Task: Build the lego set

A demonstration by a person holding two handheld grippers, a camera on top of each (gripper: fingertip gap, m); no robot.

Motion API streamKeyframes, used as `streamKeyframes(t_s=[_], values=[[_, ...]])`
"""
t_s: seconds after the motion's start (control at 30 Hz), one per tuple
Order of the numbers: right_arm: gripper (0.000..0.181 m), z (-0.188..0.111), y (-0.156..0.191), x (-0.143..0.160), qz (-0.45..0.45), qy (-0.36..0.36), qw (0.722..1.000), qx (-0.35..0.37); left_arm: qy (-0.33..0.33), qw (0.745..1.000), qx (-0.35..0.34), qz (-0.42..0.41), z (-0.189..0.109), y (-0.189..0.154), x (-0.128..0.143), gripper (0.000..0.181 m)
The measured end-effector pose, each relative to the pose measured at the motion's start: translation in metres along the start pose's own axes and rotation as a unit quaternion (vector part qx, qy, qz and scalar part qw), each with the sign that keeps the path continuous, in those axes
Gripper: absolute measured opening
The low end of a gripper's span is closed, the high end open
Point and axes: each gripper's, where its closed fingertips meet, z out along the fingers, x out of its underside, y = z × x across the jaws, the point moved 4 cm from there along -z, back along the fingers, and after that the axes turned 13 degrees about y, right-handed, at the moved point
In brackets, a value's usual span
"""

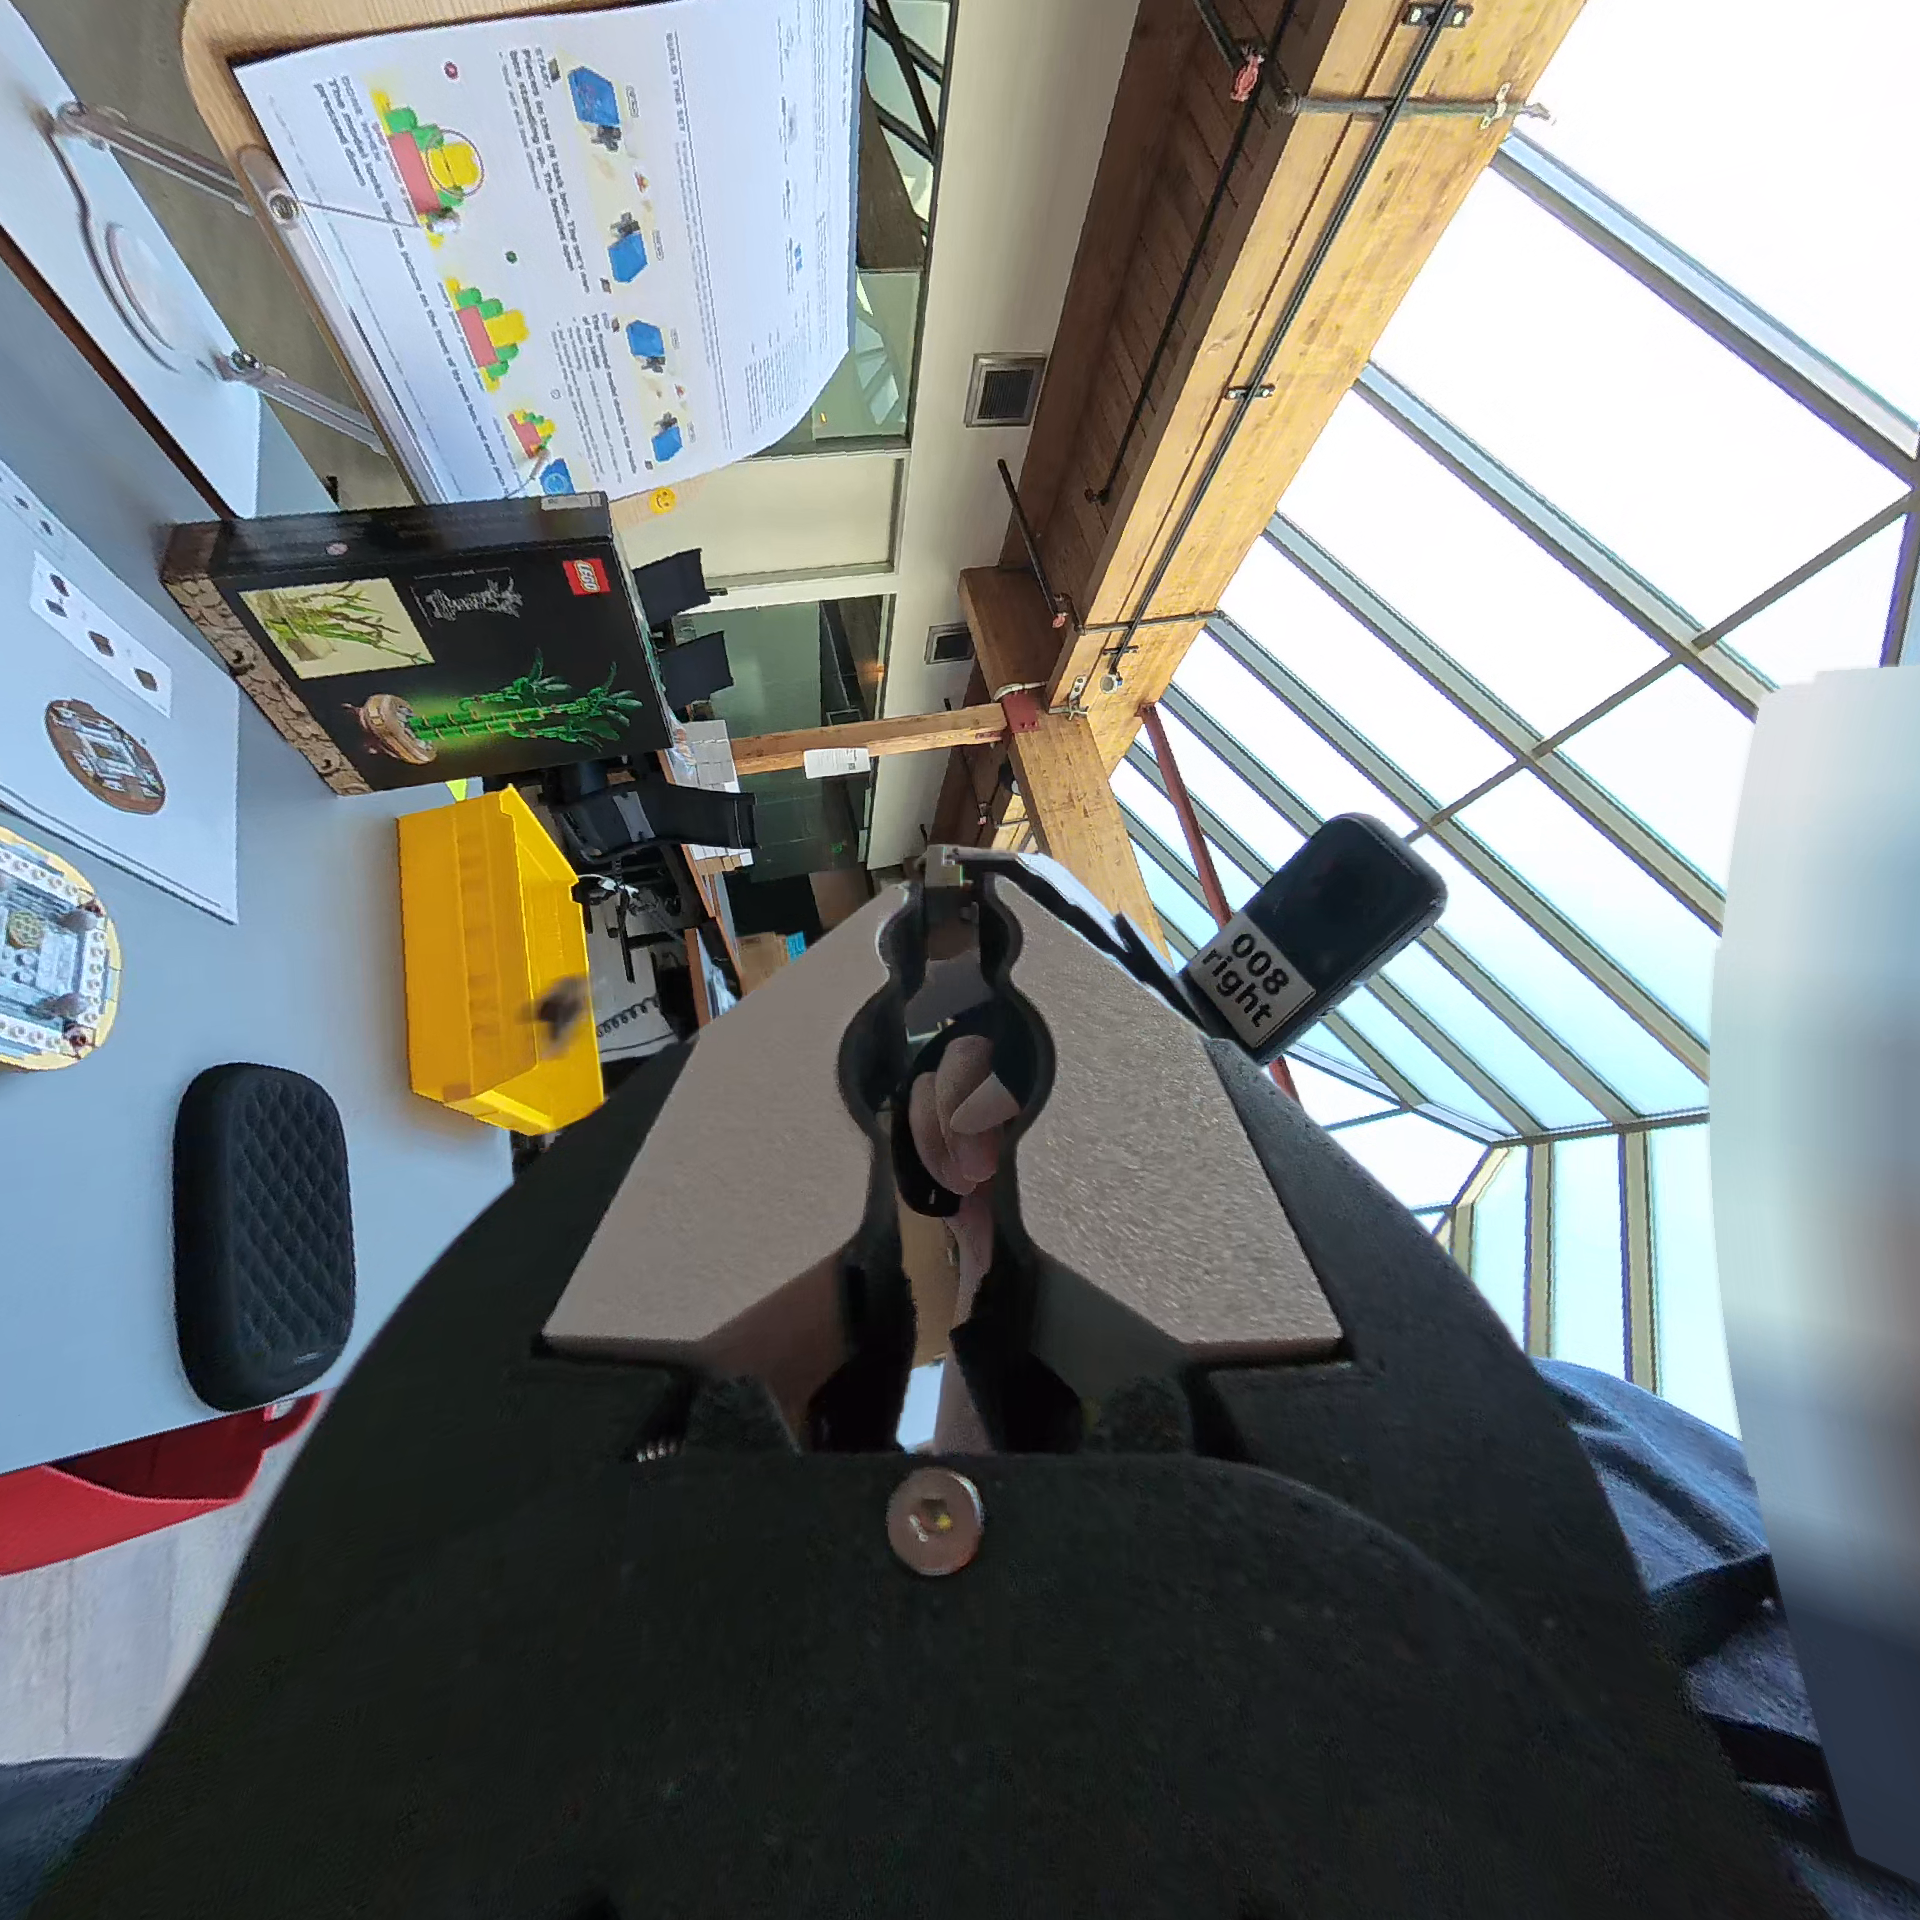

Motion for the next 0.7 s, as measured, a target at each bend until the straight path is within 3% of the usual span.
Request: streamKeyframes(t_s=[0.1, 0.2, 0.27, 0.37, 0.47, 0.57, 0.63, 0.7], values=[[0.012, 0.001, 0.0, 0.004, 0.009, -0.019, 0.999, -0.033, 0.002, 1.0, -0.002, -0.01, 0.0, 0.005, 0.0, 0.007], [0.011, -0.01, -0.026, 0.015, 0.009, -0.034, 0.998, 0.047, -0.008, 0.999, -0.031, 0.004, -0.014, 0.02, -0.016, 0.007], [0.011, -0.014, -0.042, 0.033, 0.003, -0.015, 0.996, 0.087, -0.012, 0.999, -0.033, 0.014, -0.034, 0.022, -0.032, 0.007], [0.01, 0.0, -0.05, 0.078, 0.006, 0.017, 0.996, 0.086, 0.002, 0.993, -0.086, 0.074, -0.069, 0.015, -0.042, 0.007], [0.01, 0.04, -0.039, 0.13, 0.037, 0.033, 0.998, 0.039, -0.009, 0.986, -0.128, 0.105, -0.104, 0.009, -0.045, 0.007], [0.009, 0.119, 0.001, 0.175, 0.059, 0.045, 0.995, -0.067, -0.047, 0.986, -0.131, 0.09, -0.134, 0.008, -0.044, 0.007], [0.007, 0.171, 0.014, 0.207, 0.065, 0.109, 0.988, -0.088, -0.076, 0.985, -0.128, 0.082, -0.149, 0.005, -0.04, 0.007], [0.002, 0.189, 0.019, 0.203, 0.047, 0.088, 0.991, -0.087, -0.086, 0.984, -0.129, 0.092, -0.161, -0.007, -0.031, 0.007]])
